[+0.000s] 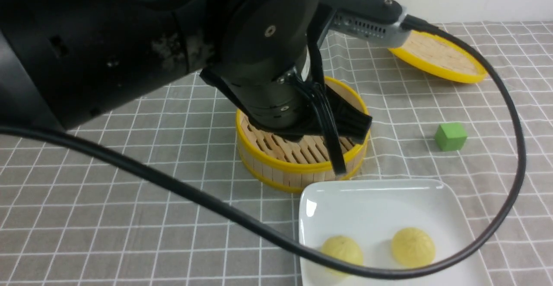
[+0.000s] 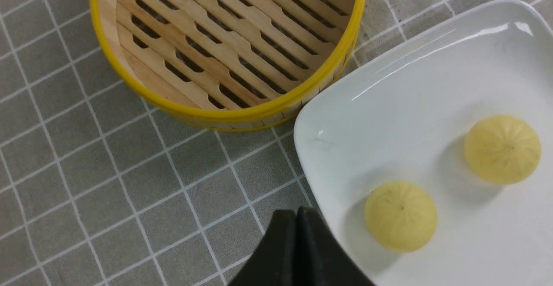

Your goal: Put the steamed buns into the plate on the grey tablecloth.

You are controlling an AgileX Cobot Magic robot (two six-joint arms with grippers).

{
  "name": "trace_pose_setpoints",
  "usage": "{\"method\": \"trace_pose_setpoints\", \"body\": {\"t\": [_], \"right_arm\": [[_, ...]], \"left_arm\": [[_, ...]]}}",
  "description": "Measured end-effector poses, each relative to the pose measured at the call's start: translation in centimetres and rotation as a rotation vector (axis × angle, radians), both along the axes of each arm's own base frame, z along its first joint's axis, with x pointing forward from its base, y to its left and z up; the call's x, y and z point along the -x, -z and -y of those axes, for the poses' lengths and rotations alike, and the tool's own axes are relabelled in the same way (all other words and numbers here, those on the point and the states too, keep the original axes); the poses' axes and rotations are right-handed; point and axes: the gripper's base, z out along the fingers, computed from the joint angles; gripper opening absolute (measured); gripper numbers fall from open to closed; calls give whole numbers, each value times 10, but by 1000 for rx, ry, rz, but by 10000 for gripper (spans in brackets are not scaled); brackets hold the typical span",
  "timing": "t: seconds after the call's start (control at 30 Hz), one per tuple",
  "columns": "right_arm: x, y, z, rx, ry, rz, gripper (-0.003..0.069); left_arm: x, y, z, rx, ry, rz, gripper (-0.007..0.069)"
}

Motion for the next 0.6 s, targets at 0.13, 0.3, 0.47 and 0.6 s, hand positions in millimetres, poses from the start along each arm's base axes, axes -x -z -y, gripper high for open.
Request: {"method": "trace_pose_setpoints", "body": {"t": [0.13, 0.3, 0.47, 0.6], "right_arm": [[0, 0, 0, 0, 0, 0, -3], [1, 10, 1, 4, 2, -8, 0], [3, 42, 9, -2, 110, 47, 2], [10, 81, 17, -25, 231, 95, 6]], "left_arm": [[-1, -1, 2, 17, 7, 13, 10], [0, 0, 0, 0, 0, 0, 13], [0, -3, -4, -19, -7, 17, 19], [5, -15, -13, 3, -10, 43, 19]]}}
